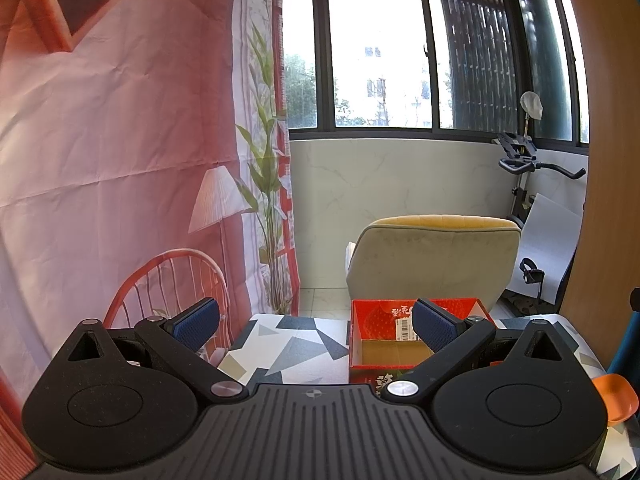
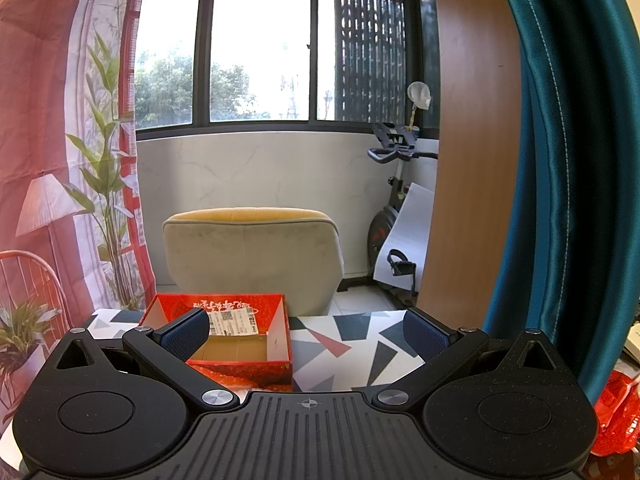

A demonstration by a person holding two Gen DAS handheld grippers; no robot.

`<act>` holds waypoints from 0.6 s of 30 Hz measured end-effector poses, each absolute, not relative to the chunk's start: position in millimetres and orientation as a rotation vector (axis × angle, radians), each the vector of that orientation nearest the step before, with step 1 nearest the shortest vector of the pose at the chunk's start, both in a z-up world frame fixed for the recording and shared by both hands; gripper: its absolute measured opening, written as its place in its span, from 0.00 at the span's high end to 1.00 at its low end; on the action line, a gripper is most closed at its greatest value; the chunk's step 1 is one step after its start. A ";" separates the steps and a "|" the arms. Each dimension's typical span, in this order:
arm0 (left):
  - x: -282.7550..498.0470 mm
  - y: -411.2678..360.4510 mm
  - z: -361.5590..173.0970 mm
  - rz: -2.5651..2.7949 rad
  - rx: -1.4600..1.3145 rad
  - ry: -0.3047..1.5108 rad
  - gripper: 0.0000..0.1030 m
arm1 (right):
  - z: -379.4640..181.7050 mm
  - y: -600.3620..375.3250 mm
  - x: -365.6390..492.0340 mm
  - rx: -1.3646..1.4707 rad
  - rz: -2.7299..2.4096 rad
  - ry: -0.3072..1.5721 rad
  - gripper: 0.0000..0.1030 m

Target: Organize soft objects

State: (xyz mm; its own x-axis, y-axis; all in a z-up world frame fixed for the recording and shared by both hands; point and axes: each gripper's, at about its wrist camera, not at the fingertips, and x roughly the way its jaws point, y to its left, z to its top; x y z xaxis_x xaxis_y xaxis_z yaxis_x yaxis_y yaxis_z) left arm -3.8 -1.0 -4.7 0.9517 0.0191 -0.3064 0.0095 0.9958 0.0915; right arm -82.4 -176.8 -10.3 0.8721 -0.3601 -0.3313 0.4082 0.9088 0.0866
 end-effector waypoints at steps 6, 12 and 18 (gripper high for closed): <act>-3.9 -0.7 -4.4 0.004 0.093 0.313 0.00 | -10.2 -176.8 -82.2 0.155 -0.403 0.316 0.00; -2.9 0.2 -3.2 0.006 0.086 0.317 0.00 | -10.4 -176.9 -82.2 0.158 -0.401 0.315 0.00; 1.8 -1.5 -11.0 -0.007 0.095 0.321 0.00 | -11.9 -180.7 -83.8 0.183 -0.363 0.293 0.00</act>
